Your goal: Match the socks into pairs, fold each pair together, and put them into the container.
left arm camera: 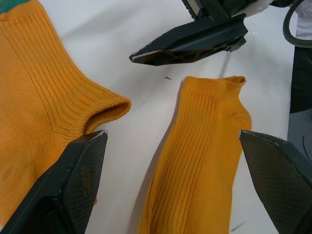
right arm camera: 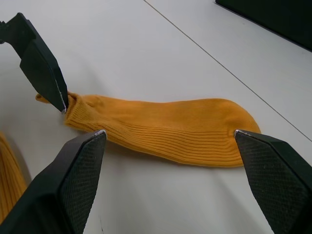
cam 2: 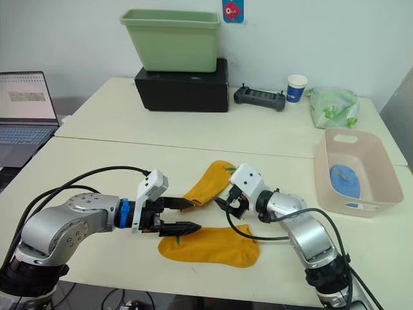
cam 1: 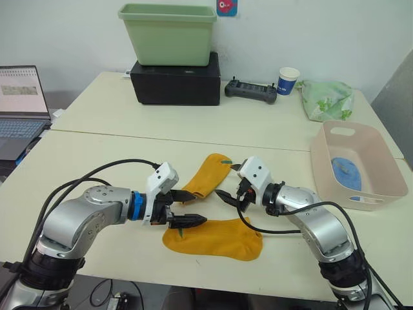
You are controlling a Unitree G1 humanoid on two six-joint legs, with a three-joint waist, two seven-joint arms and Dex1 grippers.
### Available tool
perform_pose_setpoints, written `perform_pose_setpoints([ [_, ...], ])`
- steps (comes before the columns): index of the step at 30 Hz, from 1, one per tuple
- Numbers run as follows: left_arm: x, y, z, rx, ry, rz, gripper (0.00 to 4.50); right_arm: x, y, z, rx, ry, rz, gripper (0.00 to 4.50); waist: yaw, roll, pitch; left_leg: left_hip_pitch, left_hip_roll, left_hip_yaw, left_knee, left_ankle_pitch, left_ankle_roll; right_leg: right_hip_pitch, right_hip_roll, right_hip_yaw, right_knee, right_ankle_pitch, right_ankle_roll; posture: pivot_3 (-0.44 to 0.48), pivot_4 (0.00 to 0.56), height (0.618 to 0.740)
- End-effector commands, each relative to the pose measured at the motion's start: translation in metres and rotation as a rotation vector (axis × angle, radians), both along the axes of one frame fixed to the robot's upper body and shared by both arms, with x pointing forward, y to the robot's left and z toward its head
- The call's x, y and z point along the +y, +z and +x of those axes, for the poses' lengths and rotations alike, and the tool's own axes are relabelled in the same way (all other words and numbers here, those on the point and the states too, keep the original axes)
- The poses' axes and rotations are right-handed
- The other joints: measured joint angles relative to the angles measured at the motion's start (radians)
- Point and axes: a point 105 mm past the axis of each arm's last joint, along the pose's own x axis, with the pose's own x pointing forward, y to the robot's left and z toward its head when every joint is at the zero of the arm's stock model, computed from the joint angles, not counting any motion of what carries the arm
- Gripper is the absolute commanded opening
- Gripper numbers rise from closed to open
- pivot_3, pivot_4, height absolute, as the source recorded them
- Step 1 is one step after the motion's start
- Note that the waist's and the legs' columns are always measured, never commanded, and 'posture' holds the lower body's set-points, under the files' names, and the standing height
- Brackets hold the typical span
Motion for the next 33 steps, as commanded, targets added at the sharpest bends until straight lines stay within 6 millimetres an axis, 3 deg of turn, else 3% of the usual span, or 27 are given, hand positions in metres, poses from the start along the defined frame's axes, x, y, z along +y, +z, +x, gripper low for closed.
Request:
perform_pose_setpoints([
  [1, 0.001, 0.013, -0.011, -0.009, -0.068, -0.021, 4.49, 0.003, 0.012, -0.005, -0.051, 0.027, 0.013, 4.5, -0.001, 0.0, 0.0, 0.0, 0.0, 0.0, 0.0, 0.0, 0.0, 0.0, 0.0, 0.0, 0.0, 0.0, 0.0, 0.0, 0.15, 0.696],
  [6, 0.005, 0.017, -0.017, 0.16, -0.032, -0.143, 4.49, 0.006, 0.012, -0.006, -0.052, 0.036, 0.012, 4.5, -0.001, 0.0, 0.0, 0.0, 0.0, 0.0, 0.0, 0.0, 0.0, 0.0, 0.0, 0.0, 0.0, 0.0, 0.0, 0.0, 0.15, 0.696],
  [14, 0.0, 0.037, -0.026, 0.244, -0.053, -0.277, 4.49, 0.004, 0.012, -0.009, -0.053, 0.04, 0.005, 4.5, 0.0, 0.0, 0.0, 0.0, 0.0, 0.0, 0.0, 0.0, 0.0, 0.0, 0.0, 0.0, 0.0, 0.0, 0.0, 0.0, 0.15, 0.696],
  [18, 0.006, 0.038, -0.012, 0.263, 0.048, -0.345, 4.49, 0.005, 0.013, -0.01, -0.056, 0.048, 0.011, 4.5, 0.0, 0.0, 0.0, 0.0, 0.0, -0.001, 0.0, 0.0, 0.0, 0.001, 0.0, 0.0, 0.0, 0.0, 0.0, 0.0, 0.15, 0.696],
  [22, 0.007, 0.036, -0.012, 0.263, 0.056, -0.324, 4.49, 0.014, 0.017, -0.025, -0.026, 0.146, 0.068, 4.5, 0.0, 0.0, 0.0, 0.0, 0.0, -0.001, 0.0, 0.0, 0.0, 0.0, 0.0, -0.001, 0.0, 0.0, 0.0, 0.0, 0.15, 0.696],
  [25, 0.003, 0.035, -0.015, 0.261, 0.042, -0.312, 4.49, 0.016, 0.009, -0.038, -0.031, 0.247, -0.016, 4.5, 0.0, 0.0, 0.0, 0.0, 0.0, -0.001, 0.0, 0.0, 0.0, 0.0, 0.0, -0.001, 0.0, 0.0, 0.0, 0.0, 0.15, 0.696],
  [33, 0.0, 0.031, -0.025, 0.266, 0.001, -0.281, 4.49, 0.03, -0.01, -0.025, -0.14, 0.238, -0.141, 4.5, -0.001, 0.0, 0.0, 0.001, 0.0, -0.001, 0.0, 0.0, 0.0, 0.001, 0.0, -0.001, 0.0, 0.0, 0.0, 0.0, 0.15, 0.696],
])
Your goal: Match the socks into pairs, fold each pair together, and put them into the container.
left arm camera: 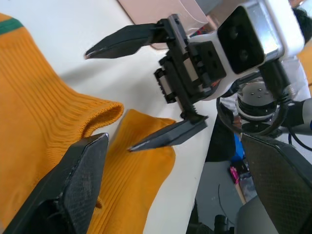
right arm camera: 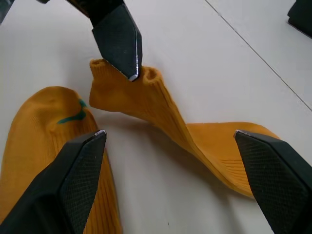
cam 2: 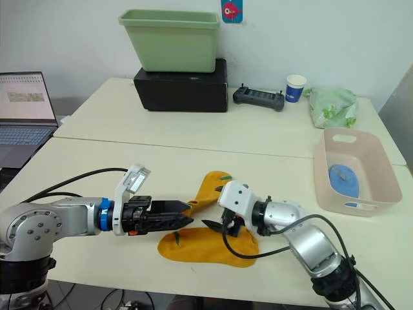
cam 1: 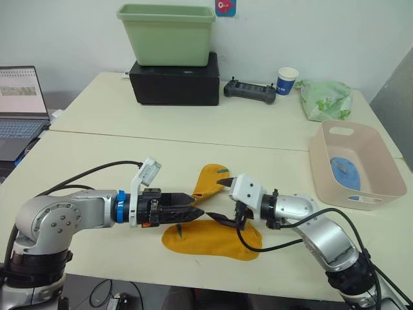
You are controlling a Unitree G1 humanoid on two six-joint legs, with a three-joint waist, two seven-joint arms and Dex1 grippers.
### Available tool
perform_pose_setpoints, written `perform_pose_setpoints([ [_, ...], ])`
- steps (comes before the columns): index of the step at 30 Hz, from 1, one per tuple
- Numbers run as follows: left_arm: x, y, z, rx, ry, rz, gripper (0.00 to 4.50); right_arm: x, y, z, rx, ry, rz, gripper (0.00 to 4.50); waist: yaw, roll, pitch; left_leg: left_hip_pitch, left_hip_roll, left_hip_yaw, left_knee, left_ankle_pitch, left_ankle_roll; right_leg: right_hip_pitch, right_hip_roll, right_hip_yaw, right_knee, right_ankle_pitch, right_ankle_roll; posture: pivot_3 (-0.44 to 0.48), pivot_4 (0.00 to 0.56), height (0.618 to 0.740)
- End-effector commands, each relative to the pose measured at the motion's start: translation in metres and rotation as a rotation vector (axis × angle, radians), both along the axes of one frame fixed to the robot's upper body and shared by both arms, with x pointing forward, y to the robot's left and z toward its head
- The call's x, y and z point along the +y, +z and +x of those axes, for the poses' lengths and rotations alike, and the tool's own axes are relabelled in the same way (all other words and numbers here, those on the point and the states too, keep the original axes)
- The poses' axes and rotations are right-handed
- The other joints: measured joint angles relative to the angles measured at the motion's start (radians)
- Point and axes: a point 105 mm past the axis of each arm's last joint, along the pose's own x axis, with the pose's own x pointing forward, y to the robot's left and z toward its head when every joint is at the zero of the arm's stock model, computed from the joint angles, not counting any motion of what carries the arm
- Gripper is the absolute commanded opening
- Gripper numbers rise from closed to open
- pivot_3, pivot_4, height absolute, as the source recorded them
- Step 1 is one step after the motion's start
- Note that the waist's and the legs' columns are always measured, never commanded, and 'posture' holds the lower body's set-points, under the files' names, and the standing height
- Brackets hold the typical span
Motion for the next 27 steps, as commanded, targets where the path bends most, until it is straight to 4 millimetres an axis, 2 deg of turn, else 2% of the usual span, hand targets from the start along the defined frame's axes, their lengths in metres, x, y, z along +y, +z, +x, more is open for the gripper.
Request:
perform_pose_setpoints([
  [1, -0.004, 0.004, -0.008, -0.02, -0.046, -0.002, 4.49, 0.01, 0.0, 0.011, -0.104, -0.013, -0.027, 4.5, 0.0, 0.0, 0.0, 0.0, 0.0, 0.0, 0.0, 0.0, 0.0, 0.0, 0.0, 0.0, 0.0, 0.0, 0.0, 0.0, 0.15, 0.696],
  [4, -0.005, 0.002, -0.01, -0.021, -0.055, 0.007, 4.5, 0.018, -0.005, 0.017, -0.142, -0.002, -0.055, 3.88, 0.001, 0.0, 0.0, 0.0, 0.0, 0.001, 0.0, 0.0, 0.0, 0.0, 0.0, 0.0, 0.0, 0.0, 0.0, 0.0, 0.15, 0.696],
  [9, -0.007, -0.002, -0.014, -0.02, -0.064, 0.017, 4.5, 0.031, -0.004, 0.024, -0.184, 0.014, -0.059, 2.08, 0.002, 0.0, 0.0, 0.0, 0.0, 0.0, 0.0, 0.001, -0.002, 0.0, 0.0, 0.0, 0.0, 0.0, 0.0, 0.0, 0.15, 0.696],
  [13, -0.005, -0.004, -0.015, -0.019, -0.062, 0.028, 4.5, 0.029, -0.003, 0.031, -0.224, 0.0, -0.077, 0.59, 0.002, 0.0, 0.0, 0.0, 0.0, 0.0, 0.0, 0.001, -0.002, 0.0, 0.0, 0.0, 0.0, 0.0, 0.0, 0.0, 0.15, 0.696],
  [15, -0.005, -0.004, -0.016, -0.018, -0.064, 0.034, 4.5, 0.026, -0.001, 0.039, -0.253, -0.028, -0.091, 0.07, 0.001, 0.0, 0.0, 0.0, 0.0, 0.001, 0.0, 0.001, -0.002, 0.0, 0.0, 0.0, 0.0, 0.0, 0.0, 0.0, 0.15, 0.696],
  [22, -0.007, -0.006, -0.023, -0.012, -0.084, 0.038, 4.5, 0.013, -0.003, 0.068, -0.344, -0.116, -0.158, 0.07, 0.001, 0.0, 0.0, 0.0, 0.0, 0.001, 0.0, 0.001, -0.002, 0.0, 0.0, 0.0, 0.0, 0.0, 0.0, 0.0, 0.15, 0.696],
  [27, -0.005, -0.005, -0.022, -0.02, -0.068, 0.043, 4.5, 0.004, -0.008, 0.071, -0.353, -0.091, -0.189, 0.07, 0.001, 0.0, 0.0, 0.0, 0.0, 0.001, 0.0, 0.001, -0.002, 0.0, 0.0, 0.0, 0.0, 0.0, 0.0, 0.0, 0.15, 0.696],
])
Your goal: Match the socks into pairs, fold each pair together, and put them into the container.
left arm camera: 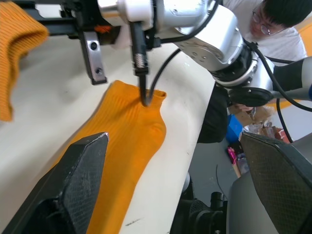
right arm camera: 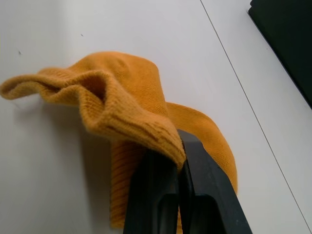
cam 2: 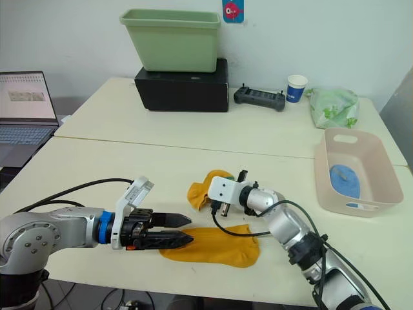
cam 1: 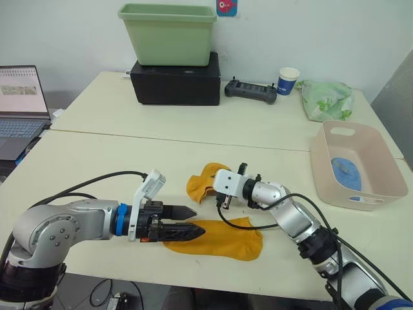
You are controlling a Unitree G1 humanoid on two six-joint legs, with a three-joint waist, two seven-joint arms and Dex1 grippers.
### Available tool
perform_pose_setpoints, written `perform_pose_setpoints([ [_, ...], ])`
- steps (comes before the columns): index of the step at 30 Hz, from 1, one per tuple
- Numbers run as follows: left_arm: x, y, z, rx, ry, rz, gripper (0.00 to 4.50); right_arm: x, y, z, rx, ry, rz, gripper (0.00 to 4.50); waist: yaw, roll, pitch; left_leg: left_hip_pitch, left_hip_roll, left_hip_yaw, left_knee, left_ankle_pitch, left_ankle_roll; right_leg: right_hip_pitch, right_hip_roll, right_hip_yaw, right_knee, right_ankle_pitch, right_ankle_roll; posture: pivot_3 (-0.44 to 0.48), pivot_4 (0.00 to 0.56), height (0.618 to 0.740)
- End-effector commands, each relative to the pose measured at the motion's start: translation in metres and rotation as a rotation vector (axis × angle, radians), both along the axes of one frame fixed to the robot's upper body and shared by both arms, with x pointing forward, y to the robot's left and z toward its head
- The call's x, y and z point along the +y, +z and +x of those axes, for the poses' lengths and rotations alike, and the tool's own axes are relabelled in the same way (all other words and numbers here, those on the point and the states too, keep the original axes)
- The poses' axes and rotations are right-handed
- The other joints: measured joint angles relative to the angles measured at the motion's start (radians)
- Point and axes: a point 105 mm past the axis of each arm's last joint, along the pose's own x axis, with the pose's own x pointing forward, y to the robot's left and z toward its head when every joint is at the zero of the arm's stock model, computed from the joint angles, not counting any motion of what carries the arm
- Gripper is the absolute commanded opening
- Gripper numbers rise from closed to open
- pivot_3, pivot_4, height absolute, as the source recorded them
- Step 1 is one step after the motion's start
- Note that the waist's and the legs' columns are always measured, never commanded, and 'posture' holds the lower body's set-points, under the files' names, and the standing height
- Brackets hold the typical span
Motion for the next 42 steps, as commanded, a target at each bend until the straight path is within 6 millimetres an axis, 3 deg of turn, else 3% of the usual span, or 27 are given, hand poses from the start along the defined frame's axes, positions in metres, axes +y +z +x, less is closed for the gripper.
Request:
perform_pose_setpoints([
  [1, 0.0, 0.008, -0.001, -0.04, -0.007, -0.001, 4.5, -0.004, 0.015, 0.001, -0.04, 0.023, 0.027, 0.07, 0.0, 0.0, 0.0, 0.0, 0.0, 0.0, 0.0, 0.0, 0.0, 0.0, 0.0, 0.0, 0.0, 0.0, 0.0, 0.0, 0.15, 0.696],
  [2, 0.002, 0.009, 0.0, -0.045, 0.003, 0.0, 4.5, -0.008, 0.017, -0.002, -0.036, 0.039, 0.023, 0.07, 0.0, 0.0, 0.0, 0.0, 0.0, 0.0, 0.0, 0.0, 0.0, 0.0, 0.0, 0.0, 0.0, 0.0, 0.0, 0.0, 0.15, 0.696],
  [5, 0.009, 0.015, 0.007, -0.068, 0.037, 0.004, 4.5, -0.023, 0.021, -0.015, -0.019, 0.097, -0.009, 0.75, 0.004, 0.0, 0.0, 0.0, 0.0, 0.0, 0.0, 0.0, 0.0, 0.0, 0.0, 0.0, 0.0, 0.0, 0.0, 0.0, 0.15, 0.696],
  [12, 0.022, 0.034, 0.039, -0.172, 0.126, 0.012, 4.5, -0.048, 0.033, -0.036, -0.01, 0.153, -0.049, 3.21, 0.002, 0.0, 0.0, 0.0, 0.0, 0.0, 0.0, -0.001, 0.002, 0.001, 0.0, -0.001, 0.0, 0.0, 0.0, 0.0, 0.15, 0.696],
  [14, 0.022, 0.035, 0.057, -0.251, 0.167, 0.052, 4.5, -0.055, 0.035, -0.044, 0.042, 0.165, -0.051, 4.0, 0.003, 0.0, 0.0, 0.0, 0.0, 0.0, 0.0, -0.001, 0.002, 0.001, 0.0, -0.001, 0.0, 0.0, 0.0, 0.0, 0.15, 0.696],
  [16, 0.022, 0.034, 0.078, -0.338, 0.208, 0.096, 4.5, -0.058, 0.037, -0.05, 0.096, 0.164, -0.031, 4.47, 0.003, 0.0, 0.0, 0.0, 0.0, 0.0, 0.0, -0.001, 0.002, 0.001, 0.0, -0.001, 0.0, 0.0, 0.0, 0.0, 0.15, 0.696],
  [18, 0.022, 0.031, 0.109, -0.436, 0.275, 0.162, 4.5, -0.059, 0.042, -0.059, 0.146, 0.172, 0.012, 4.47, 0.009, 0.0, 0.001, 0.0, -0.001, 0.0, 0.0, -0.001, 0.001, 0.001, 0.0, -0.001, 0.0, 0.0, 0.0, 0.0, 0.15, 0.696],
  [23, 0.007, 0.012, 0.15, -0.513, 0.276, 0.251, 4.5, -0.049, 0.04, -0.071, 0.178, 0.187, 0.039, 4.47, 0.009, 0.0, 0.001, 0.0, -0.001, 0.0, 0.001, 0.0, 0.0, 0.002, 0.0, -0.001, -0.002, 0.0, 0.0, 0.0, 0.15, 0.696],
  [31, -0.025, -0.016, 0.188, -0.527, 0.192, 0.313, 4.5, -0.028, 0.032, -0.069, -0.009, 0.194, -0.068, 4.47, 0.005, -0.001, 0.001, -0.001, -0.001, 0.0, 0.001, 0.0, 0.001, 0.0, 0.001, -0.002, -0.001, 0.0, 0.0, 0.0, 0.15, 0.696],
  [40, -0.046, -0.032, 0.189, -0.506, 0.054, 0.326, 4.5, -0.016, 0.025, -0.065, -0.103, 0.186, -0.118, 4.47, 0.003, -0.001, 0.001, -0.002, -0.001, 0.001, 0.001, 0.001, -0.002, 0.0, 0.001, -0.001, -0.002, 0.0, 0.0, 0.0, 0.15, 0.696],
  [42, -0.048, -0.042, 0.189, -0.491, 0.039, 0.355, 4.11, -0.012, 0.022, -0.064, -0.113, 0.192, -0.128, 4.5, 0.004, -0.001, 0.001, -0.002, -0.001, 0.0, 0.001, 0.001, -0.002, 0.0, 0.001, -0.002, -0.001, 0.0, 0.0, 0.0, 0.15, 0.696],
])
